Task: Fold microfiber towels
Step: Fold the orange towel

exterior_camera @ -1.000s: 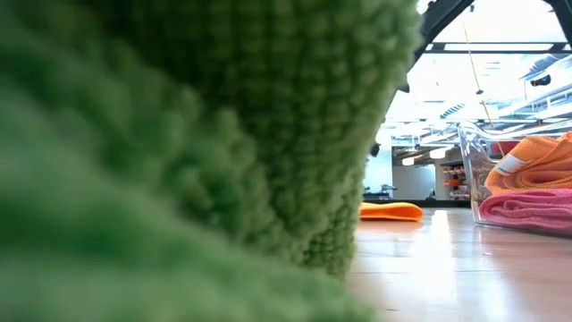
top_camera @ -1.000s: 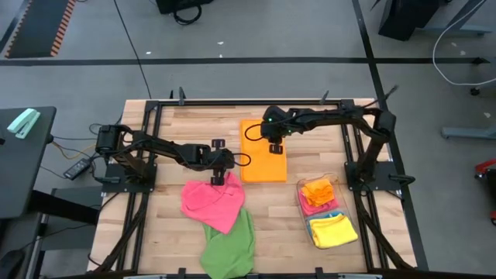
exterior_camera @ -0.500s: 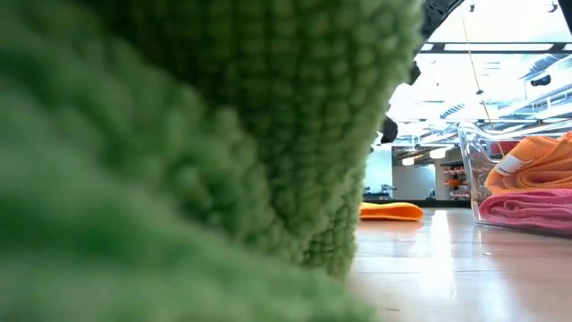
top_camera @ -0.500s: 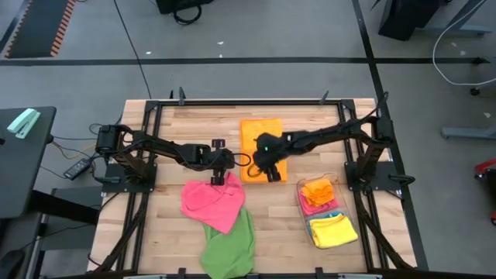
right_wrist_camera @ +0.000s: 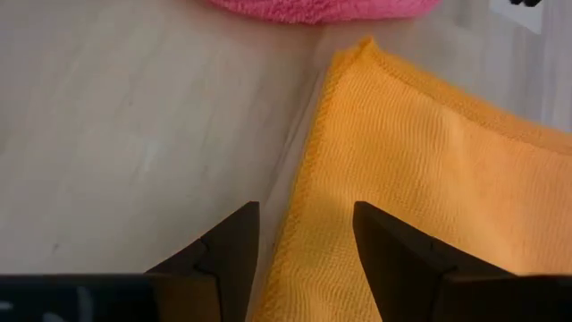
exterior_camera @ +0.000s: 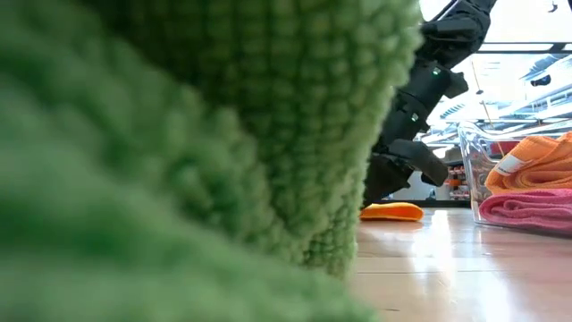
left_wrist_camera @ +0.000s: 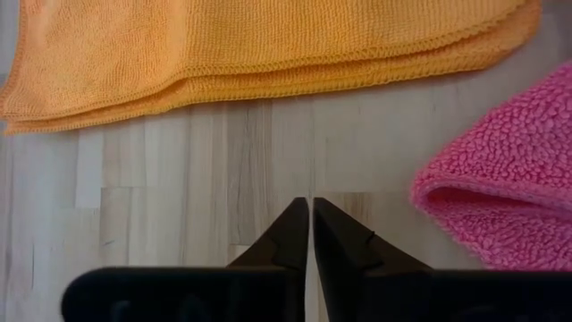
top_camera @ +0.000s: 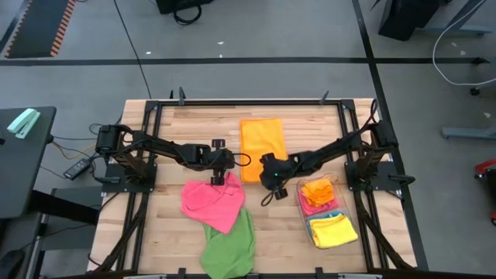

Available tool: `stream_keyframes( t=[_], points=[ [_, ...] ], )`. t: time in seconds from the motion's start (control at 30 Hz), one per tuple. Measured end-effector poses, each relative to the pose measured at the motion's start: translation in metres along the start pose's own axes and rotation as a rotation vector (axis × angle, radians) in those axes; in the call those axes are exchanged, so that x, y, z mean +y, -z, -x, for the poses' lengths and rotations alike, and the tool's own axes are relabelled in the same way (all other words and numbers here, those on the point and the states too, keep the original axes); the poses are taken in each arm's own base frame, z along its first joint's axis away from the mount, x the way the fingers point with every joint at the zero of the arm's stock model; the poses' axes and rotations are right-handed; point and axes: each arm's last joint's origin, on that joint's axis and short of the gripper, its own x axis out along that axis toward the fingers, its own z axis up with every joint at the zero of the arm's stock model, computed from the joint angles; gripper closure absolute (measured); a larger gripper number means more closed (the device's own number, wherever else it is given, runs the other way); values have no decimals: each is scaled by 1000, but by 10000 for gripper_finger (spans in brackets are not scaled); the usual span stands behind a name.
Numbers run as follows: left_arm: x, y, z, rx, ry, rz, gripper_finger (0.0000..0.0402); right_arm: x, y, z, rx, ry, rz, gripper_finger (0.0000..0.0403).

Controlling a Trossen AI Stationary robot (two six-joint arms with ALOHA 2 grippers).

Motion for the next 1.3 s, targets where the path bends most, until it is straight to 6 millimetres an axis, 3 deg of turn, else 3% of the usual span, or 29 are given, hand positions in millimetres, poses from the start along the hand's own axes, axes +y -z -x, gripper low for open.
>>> stream_keyframes(
  t=[0.37, 0.77, 0.97, 1.3],
  points=[
    [0, 0, 0, 0, 0, 0, 378, 0, 11, -1, 47, 86, 19, 222],
    [0, 0, 0, 0, 0, 7, 374, -4, 15, -2, 69, 79, 68, 361],
    [0, 0, 0, 0, 0, 7, 382, -4, 15, -2, 53, 59, 27, 366],
    [0, 0, 0, 1, 0, 22, 375, -7, -1, 2, -56, -140, -25, 377]
  ],
)
